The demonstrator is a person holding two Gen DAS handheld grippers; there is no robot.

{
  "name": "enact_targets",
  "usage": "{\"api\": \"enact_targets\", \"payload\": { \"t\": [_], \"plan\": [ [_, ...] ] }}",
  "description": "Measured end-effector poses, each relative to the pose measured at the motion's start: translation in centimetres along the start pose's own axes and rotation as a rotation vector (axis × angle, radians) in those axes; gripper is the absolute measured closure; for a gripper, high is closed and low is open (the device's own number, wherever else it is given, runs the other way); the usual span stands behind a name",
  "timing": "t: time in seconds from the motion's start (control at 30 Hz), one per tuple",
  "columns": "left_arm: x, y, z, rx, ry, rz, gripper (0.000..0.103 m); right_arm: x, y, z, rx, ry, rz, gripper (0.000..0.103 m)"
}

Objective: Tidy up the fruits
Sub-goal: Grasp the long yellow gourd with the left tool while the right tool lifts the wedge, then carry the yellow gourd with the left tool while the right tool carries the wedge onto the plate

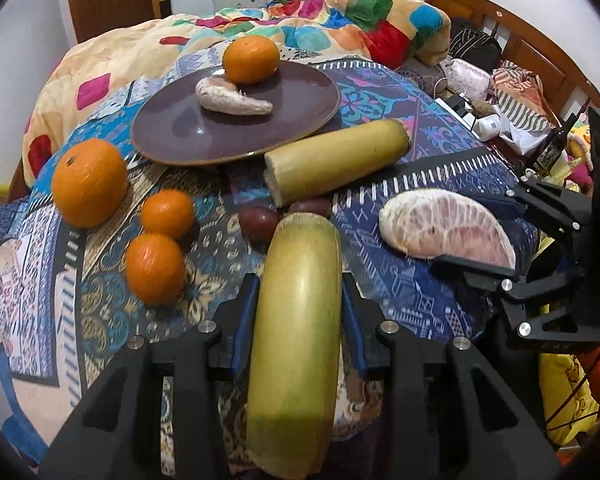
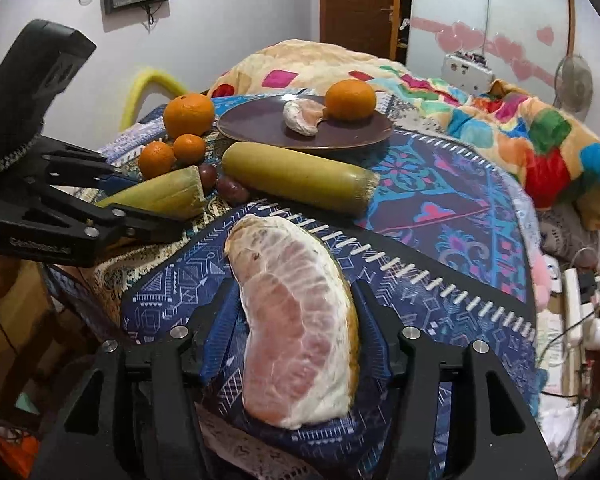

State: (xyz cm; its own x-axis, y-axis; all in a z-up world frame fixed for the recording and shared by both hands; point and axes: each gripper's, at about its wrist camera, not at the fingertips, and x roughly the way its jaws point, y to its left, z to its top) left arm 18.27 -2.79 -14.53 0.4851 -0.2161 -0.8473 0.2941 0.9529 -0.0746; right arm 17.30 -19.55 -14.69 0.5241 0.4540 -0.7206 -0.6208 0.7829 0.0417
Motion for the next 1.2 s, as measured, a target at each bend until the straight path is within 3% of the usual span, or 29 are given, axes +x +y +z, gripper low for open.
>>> {"api": "enact_targets", "payload": {
  "t": [0.3,0.57,1.0,1.2],
  "plan": [
    [-0.3,0.2,0.1,-0.022,-0.037,-0.001,0.065,-0.5,0.0,0.1,0.025,-0.017,0.006,0.053],
    [-4.1,1.1,0.0,-0.054,-0.137,0.012,0.065,-2.2,-0.2,1.3,0.044,-0.086,-0.03,0.054],
    [-9.4,3.7,3.0,-0.114,-0.307,0.046,0.065,-4.2,-1.4,6.4,0.094,-0.259,-0.07,0.054],
    [-10.0,5.2,4.9,-0.133,-0.339,0.059,0.065,-3.9,-2.1,8.3,0.099,-0.3,-0.077,0.054]
  ]
}}
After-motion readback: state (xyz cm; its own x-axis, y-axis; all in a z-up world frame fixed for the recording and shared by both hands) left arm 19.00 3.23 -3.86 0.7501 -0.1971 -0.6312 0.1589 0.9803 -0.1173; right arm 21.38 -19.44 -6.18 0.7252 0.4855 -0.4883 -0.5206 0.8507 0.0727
